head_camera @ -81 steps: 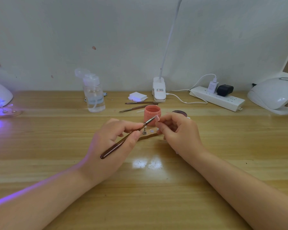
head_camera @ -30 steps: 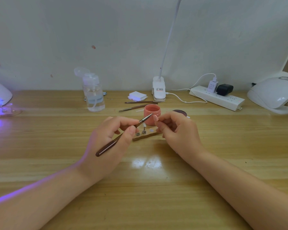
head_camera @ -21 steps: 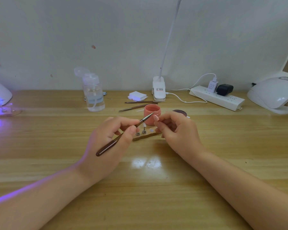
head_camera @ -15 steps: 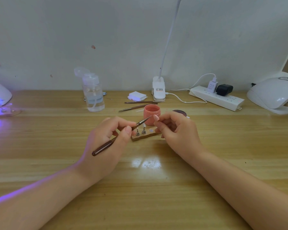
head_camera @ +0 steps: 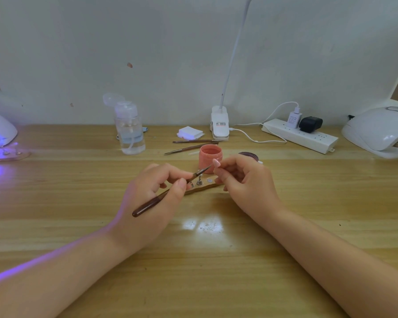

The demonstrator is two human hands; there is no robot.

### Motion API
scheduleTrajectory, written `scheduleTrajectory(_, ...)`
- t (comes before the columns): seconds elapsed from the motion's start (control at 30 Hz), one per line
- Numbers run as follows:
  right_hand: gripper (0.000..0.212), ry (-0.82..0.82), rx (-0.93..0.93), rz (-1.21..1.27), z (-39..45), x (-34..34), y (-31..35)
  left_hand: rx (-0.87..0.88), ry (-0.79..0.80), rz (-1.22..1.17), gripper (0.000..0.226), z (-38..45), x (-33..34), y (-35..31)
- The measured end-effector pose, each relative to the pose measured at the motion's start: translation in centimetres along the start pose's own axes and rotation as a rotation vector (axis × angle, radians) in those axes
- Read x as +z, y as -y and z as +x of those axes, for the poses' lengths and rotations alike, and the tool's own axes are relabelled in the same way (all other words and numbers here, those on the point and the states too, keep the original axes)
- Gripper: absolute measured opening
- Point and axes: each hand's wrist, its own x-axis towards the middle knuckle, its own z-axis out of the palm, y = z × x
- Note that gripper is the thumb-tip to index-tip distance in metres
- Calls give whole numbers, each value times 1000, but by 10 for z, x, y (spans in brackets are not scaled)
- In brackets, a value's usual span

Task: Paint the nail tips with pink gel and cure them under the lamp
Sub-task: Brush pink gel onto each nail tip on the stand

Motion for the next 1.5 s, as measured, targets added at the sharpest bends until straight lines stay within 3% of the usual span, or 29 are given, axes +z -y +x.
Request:
scheduleTrajectory(0.57, 4, -16, -17, -27, 1, 1, -2, 51, -5, 0, 24, -1, 1, -4)
scheduleTrajectory(0.93, 3, -29, -5, 0, 0, -1, -1, -11, -22, 7, 17, 0, -1, 5)
scheduleTrajectory(1.17, 5, -151, -158, -48, -1, -1, 2, -225, -147, -328, 18, 9, -2, 21)
scheduleTrajectory(1.3, 5, -122, -235, -108, -1, 1, 3, -286, -145, -479, 24, 12, 2, 28)
scheduleTrajectory(1.5, 12, -98, -125, -175, -1, 3, 0, -320, -74, -592, 33, 16, 9, 38)
